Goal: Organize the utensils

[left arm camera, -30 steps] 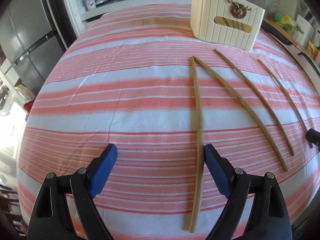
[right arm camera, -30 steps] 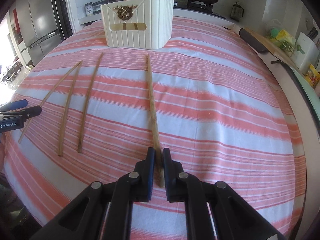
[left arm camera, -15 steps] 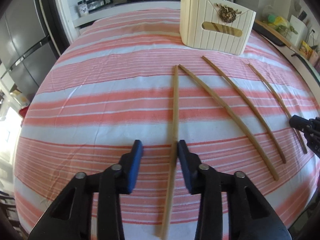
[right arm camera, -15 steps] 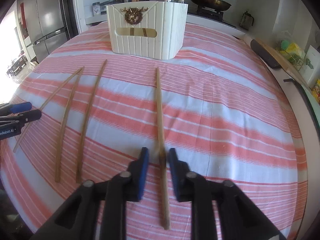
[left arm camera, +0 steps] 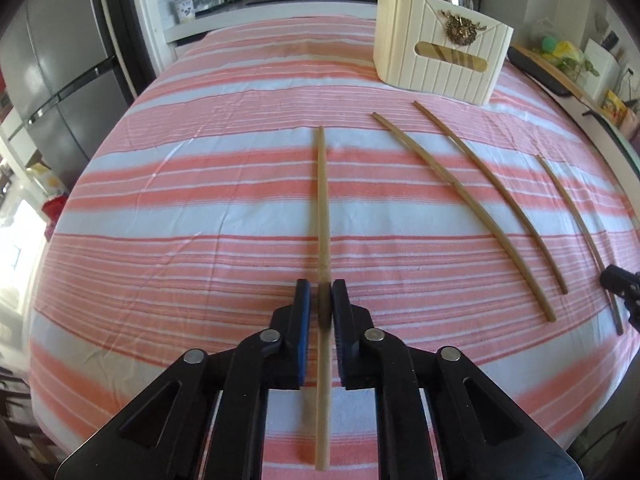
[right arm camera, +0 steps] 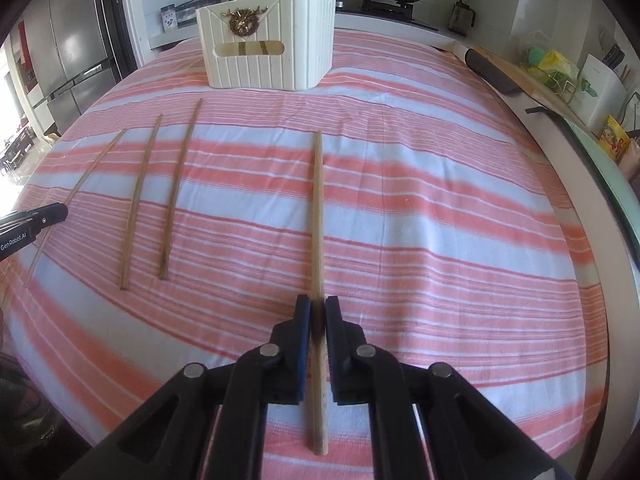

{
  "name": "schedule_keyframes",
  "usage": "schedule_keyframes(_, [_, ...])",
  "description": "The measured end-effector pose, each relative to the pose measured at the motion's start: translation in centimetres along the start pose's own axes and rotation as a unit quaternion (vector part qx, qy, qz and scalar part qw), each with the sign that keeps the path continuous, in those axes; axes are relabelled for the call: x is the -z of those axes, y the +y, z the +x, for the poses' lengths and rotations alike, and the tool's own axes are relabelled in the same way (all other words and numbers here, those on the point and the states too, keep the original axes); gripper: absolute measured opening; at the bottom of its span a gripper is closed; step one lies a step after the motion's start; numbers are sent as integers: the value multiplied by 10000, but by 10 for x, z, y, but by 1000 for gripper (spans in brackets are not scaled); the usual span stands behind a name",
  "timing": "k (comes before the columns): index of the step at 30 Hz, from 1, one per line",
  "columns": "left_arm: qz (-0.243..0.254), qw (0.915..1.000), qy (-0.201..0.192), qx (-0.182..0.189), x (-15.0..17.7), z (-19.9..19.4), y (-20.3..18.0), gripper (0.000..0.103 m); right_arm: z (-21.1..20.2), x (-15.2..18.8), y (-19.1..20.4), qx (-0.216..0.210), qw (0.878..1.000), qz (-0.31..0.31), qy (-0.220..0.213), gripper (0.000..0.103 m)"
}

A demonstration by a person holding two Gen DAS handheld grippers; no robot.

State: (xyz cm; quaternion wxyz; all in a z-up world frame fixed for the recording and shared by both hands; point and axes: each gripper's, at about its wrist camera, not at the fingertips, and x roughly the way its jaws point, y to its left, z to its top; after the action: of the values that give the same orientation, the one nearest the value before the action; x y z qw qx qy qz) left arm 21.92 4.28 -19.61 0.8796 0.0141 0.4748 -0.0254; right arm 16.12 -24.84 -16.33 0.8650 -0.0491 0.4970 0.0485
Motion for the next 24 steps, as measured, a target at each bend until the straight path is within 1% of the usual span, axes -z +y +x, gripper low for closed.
schedule_keyframes(1, [11, 10000, 10, -28, 0, -1, 1, 39, -1, -1, -1, -44, 10000, 26, 10, 29])
schedule_keyframes(2, [-9, 10000, 13, -52, 1, -1, 2, 61, -2, -2, -3, -102, 9999, 54, -14, 35])
schedule_keyframes(3, [-52, 10000, -2, -46, 0, -1, 4, 67, -3, -3, -4, -134, 9999, 64, -46, 41])
schedule_keyframes(7, [-139, 9998, 122, 29, -3, 5, 8, 68, -6, -12, -4, -158, 9998, 2, -77, 41])
schedule_keyframes(14, [71, 9997, 149, -175, -11, 9, 5, 68, -3, -21, 1, -180, 9996, -210, -45, 41])
schedule_keyframes(18, [94, 9996, 152, -215, -12, 11, 6, 68, 0, -23, 0, -191, 9996, -222, 15, 41])
schedule_keyframes(22, [109, 9996, 152, -227, -14, 13, 6, 69, 2, -25, 0, -199, 9995, -256, 66, 46])
schedule_keyframes(24, [109, 9996, 142, -226, -14, 14, 6, 69, 3, -25, 1, -181, 9995, -253, 74, 46])
